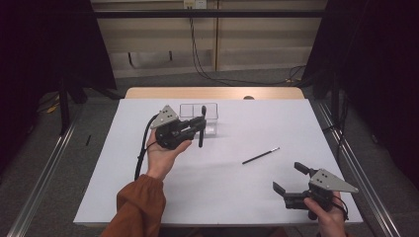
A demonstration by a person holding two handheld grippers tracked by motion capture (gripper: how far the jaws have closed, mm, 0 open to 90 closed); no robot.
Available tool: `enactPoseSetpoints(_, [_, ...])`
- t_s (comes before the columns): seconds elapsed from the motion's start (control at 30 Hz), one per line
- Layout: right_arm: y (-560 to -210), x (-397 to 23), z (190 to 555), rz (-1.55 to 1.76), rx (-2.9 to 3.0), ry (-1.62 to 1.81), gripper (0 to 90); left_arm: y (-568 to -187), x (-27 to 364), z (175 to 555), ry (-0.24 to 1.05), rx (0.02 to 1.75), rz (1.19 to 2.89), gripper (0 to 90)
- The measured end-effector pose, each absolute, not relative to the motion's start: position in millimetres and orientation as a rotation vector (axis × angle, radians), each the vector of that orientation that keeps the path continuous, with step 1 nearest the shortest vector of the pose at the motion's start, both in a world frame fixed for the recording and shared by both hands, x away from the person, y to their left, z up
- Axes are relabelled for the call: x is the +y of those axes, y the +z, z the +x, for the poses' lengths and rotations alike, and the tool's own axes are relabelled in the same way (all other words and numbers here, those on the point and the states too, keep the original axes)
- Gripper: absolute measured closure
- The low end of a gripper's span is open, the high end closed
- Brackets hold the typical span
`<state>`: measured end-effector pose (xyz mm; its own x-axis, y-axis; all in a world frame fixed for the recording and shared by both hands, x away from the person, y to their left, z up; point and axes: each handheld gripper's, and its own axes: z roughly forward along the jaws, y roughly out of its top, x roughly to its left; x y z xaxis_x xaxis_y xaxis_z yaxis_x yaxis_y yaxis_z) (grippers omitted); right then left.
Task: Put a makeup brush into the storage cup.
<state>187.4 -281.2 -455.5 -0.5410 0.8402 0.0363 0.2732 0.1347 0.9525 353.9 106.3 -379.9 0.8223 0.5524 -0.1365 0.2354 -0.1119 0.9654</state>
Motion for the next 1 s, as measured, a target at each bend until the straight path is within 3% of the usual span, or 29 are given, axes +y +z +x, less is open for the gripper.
enactPoseSetpoints(1.0, [-455, -282, 187, 1.065, 1.899, 1.420, 0.3, -355, 72, 390, 0.365, 0.616, 1.674, 75.6])
